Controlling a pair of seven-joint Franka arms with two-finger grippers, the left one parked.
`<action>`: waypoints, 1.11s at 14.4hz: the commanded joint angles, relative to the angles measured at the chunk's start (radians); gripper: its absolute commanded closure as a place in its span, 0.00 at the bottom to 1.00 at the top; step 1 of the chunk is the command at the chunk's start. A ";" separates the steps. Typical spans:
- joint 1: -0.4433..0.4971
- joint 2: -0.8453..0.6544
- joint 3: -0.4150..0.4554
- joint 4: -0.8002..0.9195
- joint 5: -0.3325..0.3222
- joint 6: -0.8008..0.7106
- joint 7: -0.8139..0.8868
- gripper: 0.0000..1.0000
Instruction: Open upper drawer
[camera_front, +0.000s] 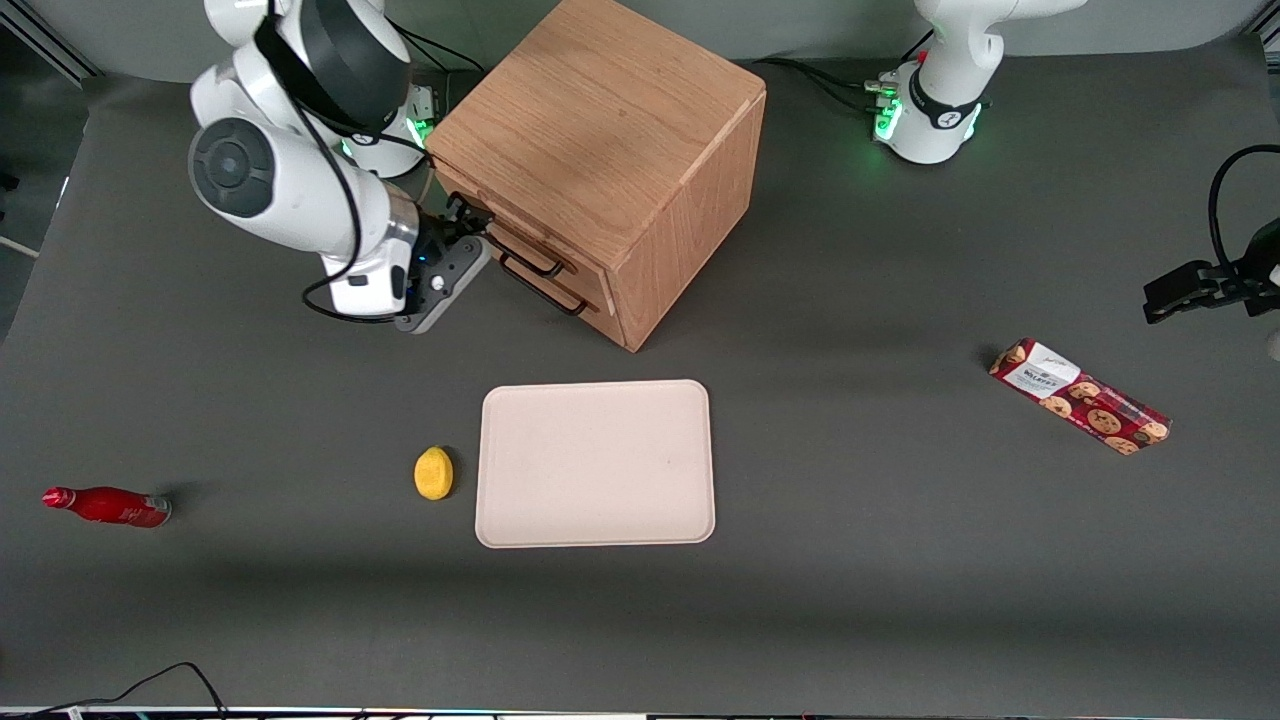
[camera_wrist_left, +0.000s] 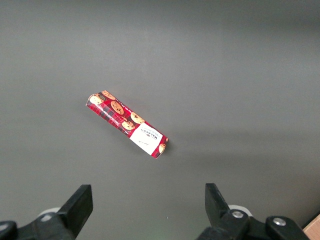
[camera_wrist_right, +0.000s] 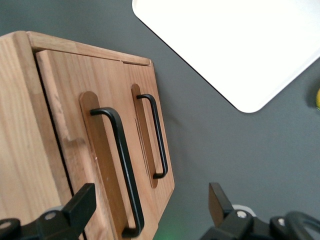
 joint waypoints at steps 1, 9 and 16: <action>-0.002 0.001 0.014 -0.046 0.025 0.058 -0.026 0.00; 0.000 0.015 0.045 -0.134 0.022 0.126 -0.075 0.00; 0.000 0.025 0.047 -0.178 0.011 0.165 -0.098 0.00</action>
